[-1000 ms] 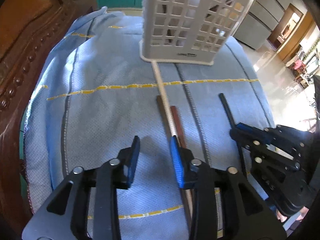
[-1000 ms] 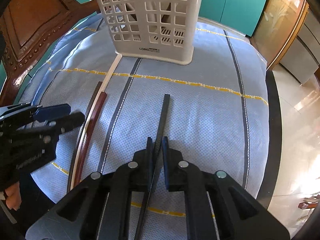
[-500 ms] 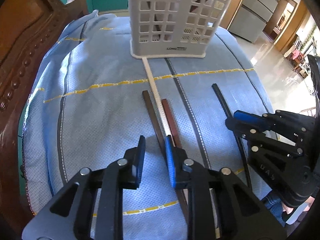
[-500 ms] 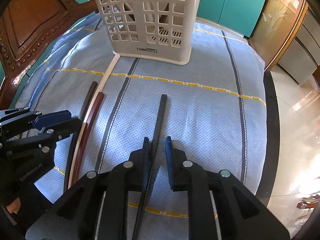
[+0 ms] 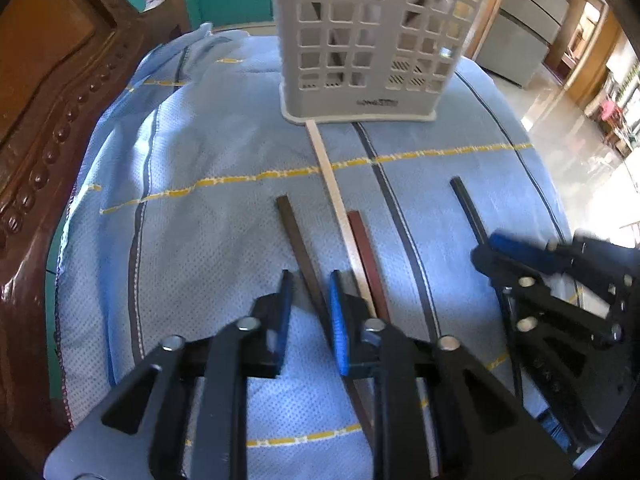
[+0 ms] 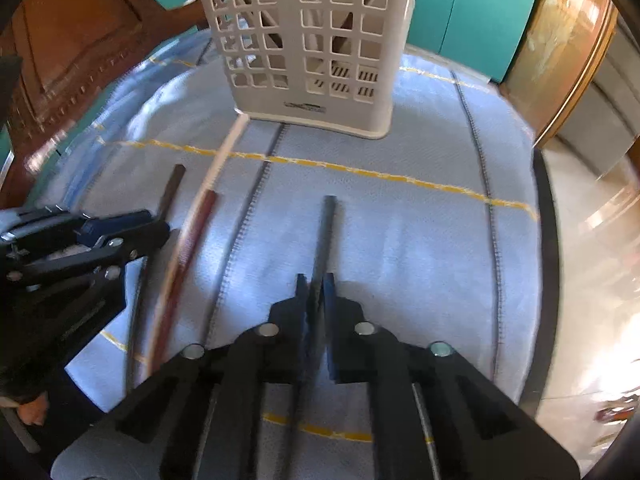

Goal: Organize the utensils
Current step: 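Lift both chopsticks, lower them into the white holder and open both tools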

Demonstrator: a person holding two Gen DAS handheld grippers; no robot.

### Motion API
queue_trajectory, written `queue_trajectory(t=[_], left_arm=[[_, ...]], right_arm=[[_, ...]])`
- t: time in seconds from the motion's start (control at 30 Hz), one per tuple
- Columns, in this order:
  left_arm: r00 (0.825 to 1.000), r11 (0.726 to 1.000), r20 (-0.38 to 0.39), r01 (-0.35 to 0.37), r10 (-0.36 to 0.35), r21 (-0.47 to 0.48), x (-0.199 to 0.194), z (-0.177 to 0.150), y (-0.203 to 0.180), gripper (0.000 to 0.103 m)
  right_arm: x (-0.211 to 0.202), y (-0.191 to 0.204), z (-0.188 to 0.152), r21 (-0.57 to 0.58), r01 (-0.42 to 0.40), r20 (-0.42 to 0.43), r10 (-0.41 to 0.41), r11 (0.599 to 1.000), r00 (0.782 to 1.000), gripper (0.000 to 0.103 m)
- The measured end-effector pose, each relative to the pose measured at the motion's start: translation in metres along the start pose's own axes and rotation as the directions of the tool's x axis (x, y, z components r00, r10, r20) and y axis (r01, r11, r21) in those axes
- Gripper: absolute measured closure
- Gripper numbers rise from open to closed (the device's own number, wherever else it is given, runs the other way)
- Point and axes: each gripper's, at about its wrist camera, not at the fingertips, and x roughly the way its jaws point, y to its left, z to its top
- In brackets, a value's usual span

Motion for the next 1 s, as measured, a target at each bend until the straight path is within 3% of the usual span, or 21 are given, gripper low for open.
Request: queue_trajectory(t=[0.13, 0.23, 0.4, 0.6, 0.7, 0.73, 0.77, 0.83, 0.9, 0.93, 0.97, 1.0], left_arm=[[0.999, 0.997, 0.035, 0.040, -0.038, -0.060, -0.013, -0.004, 0.013, 0.096], [0.989, 0.996, 0.141, 0.060, -0.051, -0.061, -0.046, -0.003, 0.018, 0.096], [0.943, 0.992, 0.316, 0.120, -0.103, -0.035, -0.122, -0.006, 0.024, 0.096], [0.845, 0.988, 0.515, 0.152, -0.144, 0.028, -0.220, 0.000, 0.026, 0.096], [0.789, 0.986, 0.595, 0.157, -0.155, 0.050, -0.258, 0.021, 0.027, 0.096], [0.764, 0.986, 0.625, 0.161, -0.157, 0.051, -0.270, 0.030, 0.027, 0.096], [0.736, 0.985, 0.659, 0.166, -0.155, 0.047, -0.281, 0.040, 0.027, 0.096], [0.672, 0.982, 0.726, 0.185, -0.146, 0.027, -0.293, 0.057, 0.028, 0.096], [0.595, 0.978, 0.798, 0.207, -0.098, -0.035, -0.293, 0.072, 0.034, 0.096], [0.583, 0.977, 0.808, 0.207, -0.082, -0.050, -0.290, 0.076, 0.033, 0.096], [0.581, 0.977, 0.811, 0.203, -0.063, -0.069, -0.278, 0.085, 0.034, 0.096], [0.592, 0.979, 0.805, 0.182, -0.038, -0.087, -0.262, 0.094, 0.033, 0.096]], right_arm=[[-0.026, -0.005, 0.003, 0.006, -0.028, 0.101, 0.027, 1.000, 0.995, 0.097], [-0.064, -0.010, 0.004, -0.007, -0.064, 0.204, 0.064, 0.998, 0.977, 0.097], [-0.133, -0.025, 0.001, -0.026, -0.135, 0.356, 0.135, 0.991, 0.925, 0.097], [-0.216, -0.034, 0.030, -0.029, -0.211, 0.540, 0.193, 0.977, 0.819, 0.096], [-0.251, -0.043, 0.061, 0.013, -0.249, 0.665, 0.177, 0.969, 0.726, 0.096], [-0.258, -0.048, 0.067, 0.027, -0.255, 0.693, 0.166, 0.967, 0.701, 0.096], [-0.264, -0.051, 0.079, 0.053, -0.257, 0.740, 0.135, 0.965, 0.659, 0.096], [-0.264, -0.057, 0.091, 0.108, -0.225, 0.791, 0.053, 0.968, 0.610, 0.096], [-0.250, -0.060, 0.102, 0.148, -0.188, 0.793, -0.003, 0.971, 0.609, 0.096], [-0.237, -0.060, 0.106, 0.165, -0.169, 0.781, -0.024, 0.972, 0.624, 0.096], [-0.225, -0.059, 0.108, 0.174, -0.153, 0.768, -0.037, 0.973, 0.640, 0.096], [-0.212, -0.058, 0.111, 0.176, -0.138, 0.749, -0.042, 0.975, 0.661, 0.096]])
